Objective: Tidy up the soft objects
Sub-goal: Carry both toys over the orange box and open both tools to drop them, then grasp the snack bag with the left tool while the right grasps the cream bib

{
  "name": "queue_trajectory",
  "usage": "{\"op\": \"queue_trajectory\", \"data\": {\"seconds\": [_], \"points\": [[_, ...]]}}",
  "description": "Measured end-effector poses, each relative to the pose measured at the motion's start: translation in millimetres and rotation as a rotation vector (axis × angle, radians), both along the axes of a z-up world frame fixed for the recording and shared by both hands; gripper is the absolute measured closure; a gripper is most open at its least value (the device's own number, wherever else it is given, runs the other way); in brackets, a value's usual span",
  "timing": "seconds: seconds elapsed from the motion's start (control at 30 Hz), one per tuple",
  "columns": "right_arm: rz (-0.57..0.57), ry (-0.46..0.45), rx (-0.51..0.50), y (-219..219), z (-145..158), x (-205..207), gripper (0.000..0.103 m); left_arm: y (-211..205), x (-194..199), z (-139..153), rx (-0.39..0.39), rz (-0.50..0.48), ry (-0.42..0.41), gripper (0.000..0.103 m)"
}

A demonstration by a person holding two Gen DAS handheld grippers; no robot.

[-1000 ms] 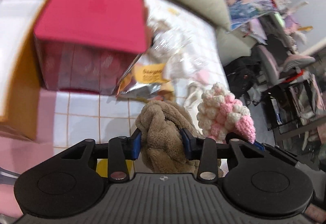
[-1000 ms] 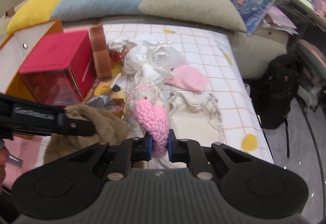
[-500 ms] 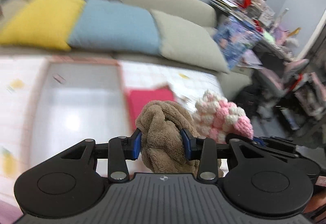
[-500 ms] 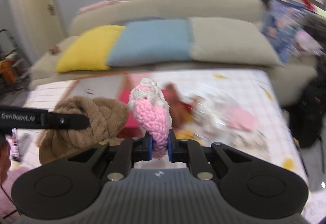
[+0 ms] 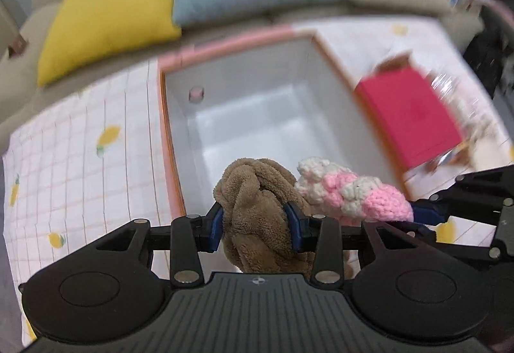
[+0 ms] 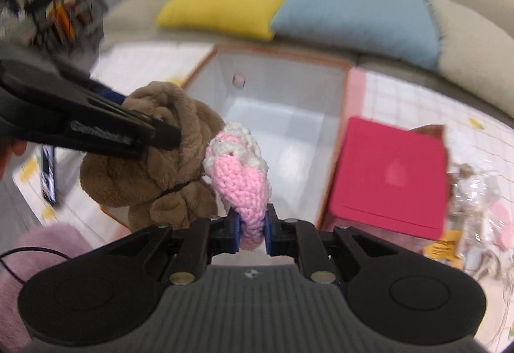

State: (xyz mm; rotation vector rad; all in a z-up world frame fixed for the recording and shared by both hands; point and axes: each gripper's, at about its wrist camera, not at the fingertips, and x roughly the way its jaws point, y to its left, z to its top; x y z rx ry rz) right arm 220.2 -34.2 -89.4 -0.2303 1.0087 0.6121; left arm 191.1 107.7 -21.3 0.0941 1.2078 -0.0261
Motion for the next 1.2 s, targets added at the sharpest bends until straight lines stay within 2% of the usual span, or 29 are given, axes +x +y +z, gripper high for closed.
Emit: {"op": "queue_trajectory", "data": {"seconds": [0.1, 0.2, 0.4, 0.53, 0.6, 0.7, 0.77, 0.93, 1.07, 1.2], "points": [[0.028, 0.051, -0.066, 14, -22, 14, 0.091, 12, 8, -22, -0.018, 0.015, 0.063, 0.058], [0.05, 0.083, -0.105, 22, -34, 19, 0.091, 13, 13, -35, -0.004, 0.003, 0.102, 0.058], [0.063, 0.132, -0.12, 33, -52, 31, 0.091, 4, 12, -57, 0.126, -0.086, 0.14, 0.058], [0.063, 0.164, -0.116, 34, -56, 31, 0.085, 7, 13, -65, 0.113, -0.069, 0.158, 0.053], [0.078, 0.154, -0.113, 34, -55, 27, 0.081, 12, 14, -64, 0.092, -0.057, 0.16, 0.047], [0.086, 0.147, -0.095, 29, -48, 24, 0.077, 14, 11, -56, 0.07, -0.062, 0.155, 0.04], [0.087, 0.141, -0.091, 26, -43, 22, 0.07, 15, 11, -51, 0.066, -0.065, 0.153, 0.04], [0.104, 0.076, -0.09, 15, -21, 13, 0.065, 10, 2, -24, 0.047, -0.085, 0.116, 0.039], [0.092, 0.001, -0.035, -8, 8, -1, 0.064, 2, -12, 9, 0.005, -0.086, 0.029, 0.039], [0.045, -0.066, 0.031, -40, 35, -20, 0.063, -15, -33, 43, -0.054, -0.1, -0.098, 0.039]]}}
